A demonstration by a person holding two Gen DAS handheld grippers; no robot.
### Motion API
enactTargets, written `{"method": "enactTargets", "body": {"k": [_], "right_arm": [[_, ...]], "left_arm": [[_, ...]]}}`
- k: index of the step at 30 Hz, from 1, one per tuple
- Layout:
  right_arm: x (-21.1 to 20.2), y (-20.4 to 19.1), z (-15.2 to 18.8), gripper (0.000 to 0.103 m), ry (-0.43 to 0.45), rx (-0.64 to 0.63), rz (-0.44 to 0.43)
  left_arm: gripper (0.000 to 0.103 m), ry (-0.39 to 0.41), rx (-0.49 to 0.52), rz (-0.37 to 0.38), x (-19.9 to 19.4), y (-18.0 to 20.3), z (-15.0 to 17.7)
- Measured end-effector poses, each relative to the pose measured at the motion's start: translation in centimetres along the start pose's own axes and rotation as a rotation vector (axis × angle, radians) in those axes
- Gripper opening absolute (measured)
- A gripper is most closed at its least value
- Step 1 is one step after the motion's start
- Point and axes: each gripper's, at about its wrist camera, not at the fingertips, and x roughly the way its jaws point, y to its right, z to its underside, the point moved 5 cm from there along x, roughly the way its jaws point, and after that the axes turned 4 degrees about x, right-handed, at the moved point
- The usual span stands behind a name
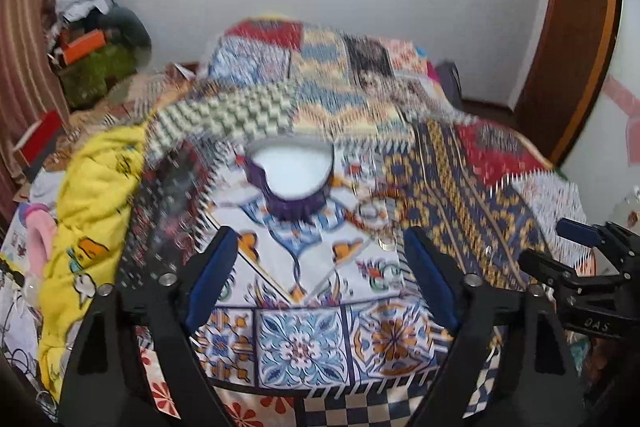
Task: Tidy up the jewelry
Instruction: 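Lower the left tool toward a ring while the right tool approaches another ring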
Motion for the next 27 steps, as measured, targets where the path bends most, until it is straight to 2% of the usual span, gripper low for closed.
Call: {"method": "enactTargets", "body": {"k": [2,6,8,11,13,19,27], "right_arm": [[0.9,0.1,0.3,0.064,-0.038,0.016,-0.024],[2.5,0.6,0.6,0.053,-0.100,0.058,-0.073],[3.2,0.7,0.7,0.049,-0.123,0.070,-0.082],[4.4,0.9,1.0,0.043,-0.158,0.084,-0.093],[5.2,1.0,1.3,0.042,-0.180,0.097,-0.090],[6.0,1.3,0.7,0.039,-0.169,0.112,-0.085],[6.9,2.0,0.3,0.014,-0.144,0.106,-0.051]], "left_arm": [[0.074,-0.038,-0.009,0.034,0.9,0.6,0.7],[0.073,-0.082,-0.038,0.088,1.9,1.8,1.6],[0.068,-0.100,-0.054,0.115,2.3,2.3,1.8],[0.066,-0.121,-0.064,0.143,3.0,2.4,1.9],[0.065,-0.124,-0.063,0.151,3.4,2.5,1.9],[0.064,-0.128,-0.063,0.188,4.2,3.1,1.7],[0.057,-0.143,-0.041,0.238,5.1,4.4,1.6]]}}
